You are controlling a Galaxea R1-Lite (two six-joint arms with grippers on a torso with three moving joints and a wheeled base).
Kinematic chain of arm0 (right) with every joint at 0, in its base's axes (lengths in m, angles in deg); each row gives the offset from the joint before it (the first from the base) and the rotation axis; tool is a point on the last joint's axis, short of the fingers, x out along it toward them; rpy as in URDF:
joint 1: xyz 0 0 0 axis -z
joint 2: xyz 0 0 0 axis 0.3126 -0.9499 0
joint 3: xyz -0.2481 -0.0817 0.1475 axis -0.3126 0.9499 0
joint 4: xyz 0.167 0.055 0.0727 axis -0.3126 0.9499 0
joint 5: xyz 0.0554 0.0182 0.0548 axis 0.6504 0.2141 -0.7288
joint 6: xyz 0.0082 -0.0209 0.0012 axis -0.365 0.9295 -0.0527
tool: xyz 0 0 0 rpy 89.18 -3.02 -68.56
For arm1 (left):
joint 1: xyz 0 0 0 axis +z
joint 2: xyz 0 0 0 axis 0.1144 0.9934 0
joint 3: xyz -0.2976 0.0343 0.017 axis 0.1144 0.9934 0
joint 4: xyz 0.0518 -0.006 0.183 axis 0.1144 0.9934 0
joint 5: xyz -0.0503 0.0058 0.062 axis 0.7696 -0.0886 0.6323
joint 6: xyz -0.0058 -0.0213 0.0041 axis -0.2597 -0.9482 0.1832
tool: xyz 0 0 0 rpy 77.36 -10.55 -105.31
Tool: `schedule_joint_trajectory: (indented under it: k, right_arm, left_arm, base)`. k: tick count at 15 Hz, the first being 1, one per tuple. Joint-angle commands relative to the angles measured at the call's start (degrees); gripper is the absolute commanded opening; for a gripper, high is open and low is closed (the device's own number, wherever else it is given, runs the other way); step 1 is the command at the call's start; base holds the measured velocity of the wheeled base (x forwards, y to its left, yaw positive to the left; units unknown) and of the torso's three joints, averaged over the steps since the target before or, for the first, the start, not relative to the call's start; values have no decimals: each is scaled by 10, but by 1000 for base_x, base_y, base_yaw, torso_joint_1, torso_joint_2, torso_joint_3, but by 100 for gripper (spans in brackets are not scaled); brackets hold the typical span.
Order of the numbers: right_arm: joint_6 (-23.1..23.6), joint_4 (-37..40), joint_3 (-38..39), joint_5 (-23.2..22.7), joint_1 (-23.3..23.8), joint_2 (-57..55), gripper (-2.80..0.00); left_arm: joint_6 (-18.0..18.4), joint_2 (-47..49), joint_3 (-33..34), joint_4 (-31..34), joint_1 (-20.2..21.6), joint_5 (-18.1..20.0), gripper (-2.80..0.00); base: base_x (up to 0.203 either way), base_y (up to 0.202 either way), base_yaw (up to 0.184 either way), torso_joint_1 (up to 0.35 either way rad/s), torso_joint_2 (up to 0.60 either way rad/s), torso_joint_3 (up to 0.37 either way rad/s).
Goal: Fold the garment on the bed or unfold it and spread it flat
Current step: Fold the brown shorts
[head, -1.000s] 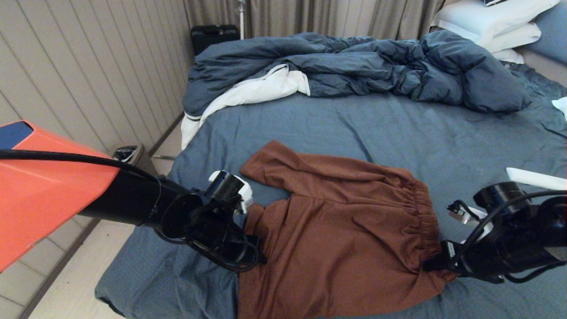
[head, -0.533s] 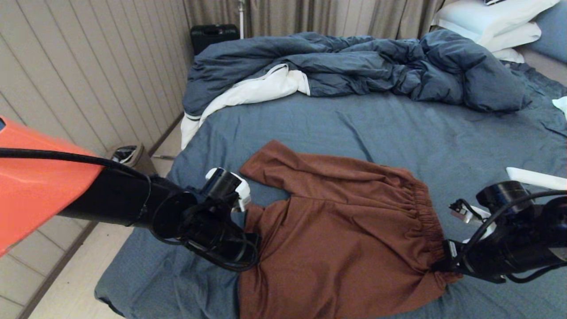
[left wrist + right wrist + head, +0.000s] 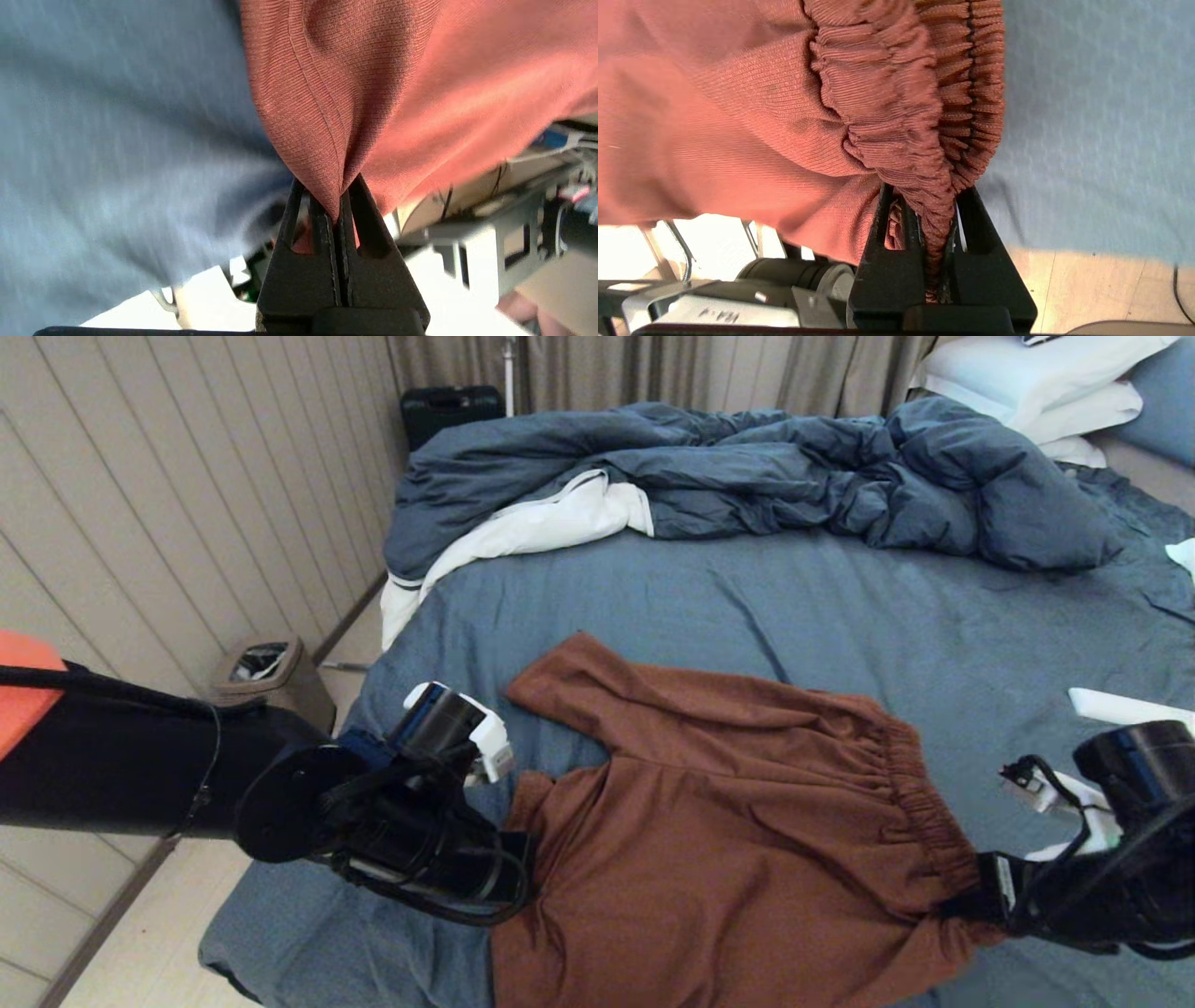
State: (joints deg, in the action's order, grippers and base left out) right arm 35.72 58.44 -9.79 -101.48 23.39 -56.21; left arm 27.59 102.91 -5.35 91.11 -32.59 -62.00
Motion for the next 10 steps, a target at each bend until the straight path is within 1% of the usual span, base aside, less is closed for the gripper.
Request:
schedule_joint_trajectory:
  k: [1,3,6,10]
  right_arm:
    - [-1,28,13,-1,1,63,-280]
    - [1,49,25,0,11,108,-280]
    - [4,95,42,1,19,152,-280]
    - [3,99,76,1,21,189,-280]
  left_arm:
    - [-5,-36,23,5,-9,2,-280]
    - [-7,-58,37,22,-16,2,-280]
    - [-6,-87,42,51,-19,1,-280]
    - [-8,-116,55,71,-28,2,-280]
  base:
    - [0,0,0,0,0,0]
    - [0,0,0,0,0,0]
    - [0,0,0,0,0,0]
    - [0,0,0,0,0,0]
